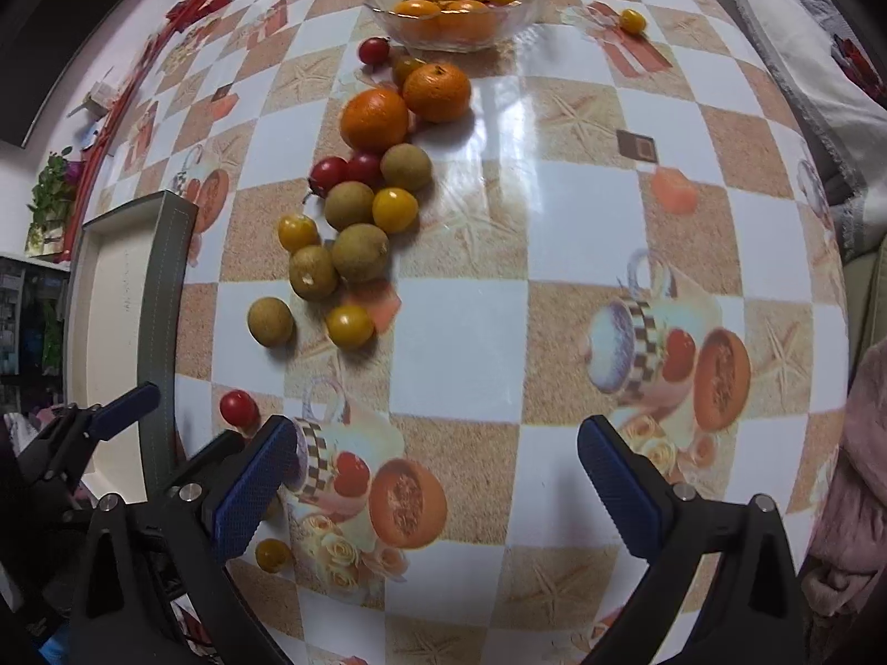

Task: Organize fruits
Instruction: 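Move both tools back to the fruit pile, then grasp another red cherry tomato with the left tool while the right tool grasps a yellow one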

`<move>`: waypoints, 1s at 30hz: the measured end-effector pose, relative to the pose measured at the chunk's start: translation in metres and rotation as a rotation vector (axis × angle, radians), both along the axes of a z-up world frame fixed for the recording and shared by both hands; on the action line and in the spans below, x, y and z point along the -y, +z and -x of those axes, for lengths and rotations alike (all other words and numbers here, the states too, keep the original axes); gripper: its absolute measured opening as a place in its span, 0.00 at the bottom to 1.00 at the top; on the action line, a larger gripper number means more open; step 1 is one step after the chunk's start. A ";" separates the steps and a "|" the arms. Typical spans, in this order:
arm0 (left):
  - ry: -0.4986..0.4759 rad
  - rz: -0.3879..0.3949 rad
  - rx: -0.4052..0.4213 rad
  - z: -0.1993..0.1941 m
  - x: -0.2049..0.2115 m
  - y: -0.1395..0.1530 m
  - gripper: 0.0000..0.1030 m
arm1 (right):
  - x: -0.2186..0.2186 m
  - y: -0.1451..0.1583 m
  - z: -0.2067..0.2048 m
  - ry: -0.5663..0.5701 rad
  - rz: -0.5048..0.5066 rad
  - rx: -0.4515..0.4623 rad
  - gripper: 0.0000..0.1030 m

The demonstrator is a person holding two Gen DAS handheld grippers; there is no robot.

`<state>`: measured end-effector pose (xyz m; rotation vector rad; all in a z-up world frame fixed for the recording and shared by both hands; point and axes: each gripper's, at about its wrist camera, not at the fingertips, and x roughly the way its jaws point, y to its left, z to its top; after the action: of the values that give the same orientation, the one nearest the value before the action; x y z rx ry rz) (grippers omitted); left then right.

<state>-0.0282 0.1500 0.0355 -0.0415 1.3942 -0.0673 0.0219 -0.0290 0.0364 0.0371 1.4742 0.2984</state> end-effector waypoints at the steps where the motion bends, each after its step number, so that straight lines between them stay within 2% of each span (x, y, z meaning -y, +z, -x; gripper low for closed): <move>1: 0.002 -0.006 -0.003 -0.001 0.000 -0.002 0.83 | -0.004 -0.001 -0.004 0.020 -0.010 0.003 0.97; 3: 0.006 -0.013 -0.012 -0.004 0.001 -0.007 0.82 | -0.013 -0.004 -0.011 0.052 -0.019 0.000 0.93; 5: 0.008 -0.018 -0.024 -0.005 0.003 -0.011 0.72 | -0.021 -0.008 -0.016 0.081 -0.021 -0.005 0.80; 8: 0.014 -0.026 -0.046 -0.009 0.005 -0.019 0.72 | -0.031 -0.015 -0.023 0.107 -0.028 -0.017 0.68; 13: 0.015 -0.038 -0.056 -0.009 0.012 -0.028 0.72 | -0.041 -0.024 -0.027 0.146 -0.031 -0.032 0.57; 16: 0.006 -0.061 -0.052 -0.010 0.017 -0.030 0.71 | -0.049 -0.025 -0.029 0.165 -0.026 -0.014 0.57; 18: 0.012 -0.061 -0.050 -0.011 0.020 -0.031 0.69 | -0.054 -0.026 -0.030 0.180 -0.021 -0.005 0.50; 21: 0.002 -0.064 -0.043 -0.014 0.028 -0.029 0.57 | -0.066 -0.027 -0.033 0.207 -0.003 0.008 0.23; 23: -0.008 -0.067 -0.041 -0.014 0.034 -0.028 0.43 | -0.068 -0.027 -0.032 0.211 -0.004 0.014 0.23; 26: -0.015 -0.054 -0.042 -0.014 0.039 -0.027 0.27 | -0.061 -0.026 -0.031 0.184 -0.031 0.004 0.23; 28: -0.024 -0.032 -0.045 -0.015 0.041 -0.027 0.22 | -0.052 -0.024 -0.028 0.168 -0.045 0.003 0.23; 30: -0.024 -0.003 -0.046 -0.015 0.037 -0.026 0.22 | -0.043 -0.021 -0.025 0.144 -0.061 0.003 0.23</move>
<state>-0.0135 0.1128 0.0093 -0.0243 1.4410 -0.0845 0.0473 0.0142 0.0151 -0.0211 1.4678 0.4603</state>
